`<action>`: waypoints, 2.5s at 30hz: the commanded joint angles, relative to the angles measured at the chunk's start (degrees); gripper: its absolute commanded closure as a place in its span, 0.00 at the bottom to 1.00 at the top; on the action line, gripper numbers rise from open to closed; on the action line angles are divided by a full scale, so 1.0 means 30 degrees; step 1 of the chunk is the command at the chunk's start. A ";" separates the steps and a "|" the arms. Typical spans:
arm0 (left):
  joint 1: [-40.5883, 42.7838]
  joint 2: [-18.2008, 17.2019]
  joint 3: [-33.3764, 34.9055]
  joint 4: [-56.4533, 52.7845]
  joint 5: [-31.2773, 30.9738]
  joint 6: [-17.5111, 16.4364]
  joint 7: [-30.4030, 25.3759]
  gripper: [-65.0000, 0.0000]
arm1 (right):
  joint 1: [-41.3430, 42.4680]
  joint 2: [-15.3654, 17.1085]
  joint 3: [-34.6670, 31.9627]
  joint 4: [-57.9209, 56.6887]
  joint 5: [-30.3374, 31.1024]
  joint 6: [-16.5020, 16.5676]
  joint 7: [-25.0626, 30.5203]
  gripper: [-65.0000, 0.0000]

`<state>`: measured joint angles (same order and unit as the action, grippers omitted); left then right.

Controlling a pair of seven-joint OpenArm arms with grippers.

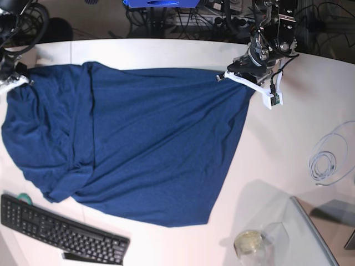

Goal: Layout the t-shirt on the table in an organized manner, then fold the t-shirt properly
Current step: 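Lower the shirt flat and stretch it between both grippers, then release and regrasp the shirt edge with the left gripper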

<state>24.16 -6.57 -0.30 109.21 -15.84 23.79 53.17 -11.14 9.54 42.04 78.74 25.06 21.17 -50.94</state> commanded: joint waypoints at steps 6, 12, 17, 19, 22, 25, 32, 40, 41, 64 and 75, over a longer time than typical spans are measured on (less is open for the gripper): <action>0.0019 -0.0082 0.0113 -0.0579 0.0136 -0.0033 -0.0213 1.00 | 0.0093 0.0410 0.1356 0.0405 0.0101 -0.0067 0.0261 1.00; 0.0019 -0.0082 0.0142 -0.1575 0.0136 -0.0033 -0.0213 0.74 | 0.0093 0.0380 0.1327 0.0376 0.0101 -0.0067 0.0261 1.00; 0.0107 -0.0082 -0.0004 -0.1399 0.0106 -0.0062 0.0988 0.62 | 0.0093 0.0380 0.1385 0.0376 0.0101 -0.0067 0.0261 1.00; 0.0165 -0.0082 -0.0034 -0.1165 0.0106 -0.0062 0.1018 0.60 | 0.0093 0.0380 0.1385 0.0376 0.0101 -0.0067 0.0261 1.00; 0.0752 -0.0082 -0.0092 0.0183 0.0048 -0.0033 0.1076 0.55 | 0.0093 0.0380 0.1385 0.0376 0.0101 -0.0067 0.0261 1.00; 0.1572 -0.0082 -0.0121 0.1971 -0.0011 -0.0062 0.1106 0.49 | 0.0093 0.0380 0.1385 0.0376 0.0101 -0.0067 0.0261 1.00; -0.2384 0.0123 0.0172 0.0447 -0.0011 -0.0092 0.0988 0.51 | -0.0083 0.0468 0.1385 0.0376 0.0101 -0.0067 0.0261 1.00; -0.8450 0.0153 0.0172 -0.7992 -0.0011 -0.0092 0.0812 1.00 | -0.0112 0.0439 0.1385 0.0376 0.0101 -0.0067 0.0291 1.00; -0.8714 0.0153 0.0201 -0.8872 -0.0011 -0.0092 0.0314 1.00 | -0.0112 0.0439 0.1385 0.0376 0.0101 -0.0067 0.0320 1.00; -0.6369 -0.0785 -0.1792 -1.1187 0.0106 -0.0004 -0.4169 1.00 | 0.0122 -0.0470 -0.0226 0.0318 0.0072 -0.0096 -0.0383 1.00; -0.5930 -0.0697 -0.2554 -0.8930 0.0077 -0.0033 -0.4081 1.00 | 0.0093 -0.0557 -0.0226 0.0405 0.0101 -0.1444 -0.0413 0.93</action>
<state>6.72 -8.27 -7.75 81.38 -15.88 23.64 41.58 -11.16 7.07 41.23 78.70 25.02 17.19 -52.69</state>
